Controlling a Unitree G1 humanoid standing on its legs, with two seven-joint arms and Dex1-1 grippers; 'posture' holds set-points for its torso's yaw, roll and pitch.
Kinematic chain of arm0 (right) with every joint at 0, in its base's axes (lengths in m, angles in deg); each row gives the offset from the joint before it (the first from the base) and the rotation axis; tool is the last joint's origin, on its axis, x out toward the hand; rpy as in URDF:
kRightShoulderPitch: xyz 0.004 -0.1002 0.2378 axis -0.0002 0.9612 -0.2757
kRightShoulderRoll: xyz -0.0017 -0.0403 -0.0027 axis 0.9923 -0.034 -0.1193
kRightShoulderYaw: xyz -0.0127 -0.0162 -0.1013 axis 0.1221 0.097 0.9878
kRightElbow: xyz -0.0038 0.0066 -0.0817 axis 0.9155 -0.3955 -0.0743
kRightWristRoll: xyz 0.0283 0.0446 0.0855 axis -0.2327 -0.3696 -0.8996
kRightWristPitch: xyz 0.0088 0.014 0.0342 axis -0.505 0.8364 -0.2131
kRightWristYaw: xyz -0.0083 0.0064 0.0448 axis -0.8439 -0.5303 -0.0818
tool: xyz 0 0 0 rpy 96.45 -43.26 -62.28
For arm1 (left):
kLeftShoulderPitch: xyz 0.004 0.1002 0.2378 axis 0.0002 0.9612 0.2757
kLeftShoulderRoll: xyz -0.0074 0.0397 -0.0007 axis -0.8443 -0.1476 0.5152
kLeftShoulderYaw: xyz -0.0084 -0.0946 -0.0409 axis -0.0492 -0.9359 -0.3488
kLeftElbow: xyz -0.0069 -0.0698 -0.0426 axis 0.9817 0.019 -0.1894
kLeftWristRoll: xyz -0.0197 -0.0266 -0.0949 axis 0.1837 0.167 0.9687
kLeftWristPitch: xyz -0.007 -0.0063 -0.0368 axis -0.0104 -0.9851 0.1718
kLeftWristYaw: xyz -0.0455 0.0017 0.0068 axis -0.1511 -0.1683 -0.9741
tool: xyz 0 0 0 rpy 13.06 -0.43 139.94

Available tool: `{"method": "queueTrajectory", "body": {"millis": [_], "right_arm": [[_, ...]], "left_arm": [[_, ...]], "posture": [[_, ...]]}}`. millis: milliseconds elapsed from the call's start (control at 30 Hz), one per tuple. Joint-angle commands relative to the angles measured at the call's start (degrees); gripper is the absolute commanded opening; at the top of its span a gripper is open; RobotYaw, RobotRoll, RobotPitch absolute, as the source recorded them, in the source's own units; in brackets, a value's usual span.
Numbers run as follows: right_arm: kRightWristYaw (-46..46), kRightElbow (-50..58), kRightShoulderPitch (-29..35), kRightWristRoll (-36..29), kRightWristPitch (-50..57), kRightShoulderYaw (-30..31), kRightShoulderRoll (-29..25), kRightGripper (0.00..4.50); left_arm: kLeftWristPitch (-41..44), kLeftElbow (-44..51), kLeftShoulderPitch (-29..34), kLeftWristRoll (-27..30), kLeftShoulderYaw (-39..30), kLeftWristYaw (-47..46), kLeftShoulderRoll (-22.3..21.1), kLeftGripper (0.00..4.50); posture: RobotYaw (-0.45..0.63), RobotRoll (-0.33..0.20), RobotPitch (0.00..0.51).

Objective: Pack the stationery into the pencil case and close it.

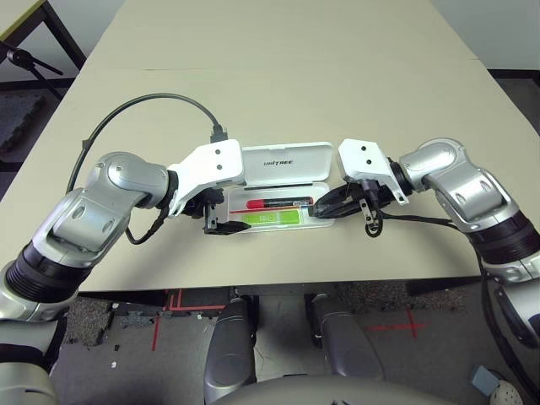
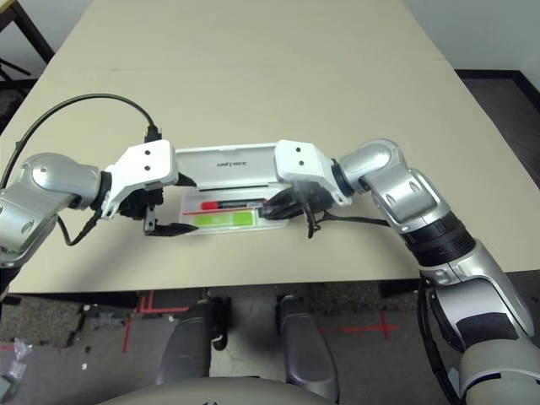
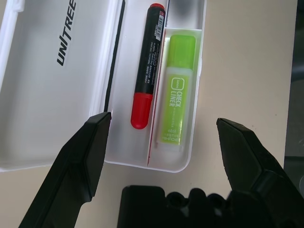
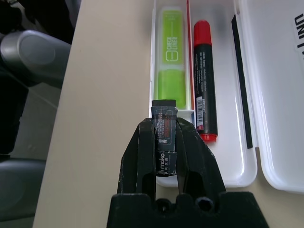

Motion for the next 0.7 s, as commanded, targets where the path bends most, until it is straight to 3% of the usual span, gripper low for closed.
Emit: {"method": "queueTrajectory", "body": {"millis": [33,233,600,633,700], "right_arm": [[0.0,-0.8,0.0,1.2,-1.0,1.2,0.5,0.32],[-0.7,-1.6,0.2,2.0,-1.6,1.3,1.3,0.32],[-1.4,-0.9,-0.6,-0.1,2.6,-1.2,1.3,4.26],[-1.2,-0.7,-0.6,-0.5,3.2,-1.5,1.0,4.46],[0.2,-1.1,-0.9,-2.4,5.2,-3.5,-0.9,4.46]], "left_arm": [[0.4,1.3,0.9,-0.5,0.7,-0.3,-0.3,4.50],[0.4,1.3,0.9,-0.6,0.8,-0.3,-0.4,4.50],[0.5,1.7,1.3,-0.4,0.5,-0.1,-0.8,4.50],[0.5,1.8,1.4,-0.4,0.4,-0.1,-0.9,4.50],[0.5,1.8,1.6,-0.3,0.3,-0.1,-1.1,4.50]], "posture": [[-0.02,0.000,0.192],[-0.02,0.000,0.192],[-0.02,0.000,0.200],[-0.02,0.000,0.200],[-0.02,0.000,0.201]]}}
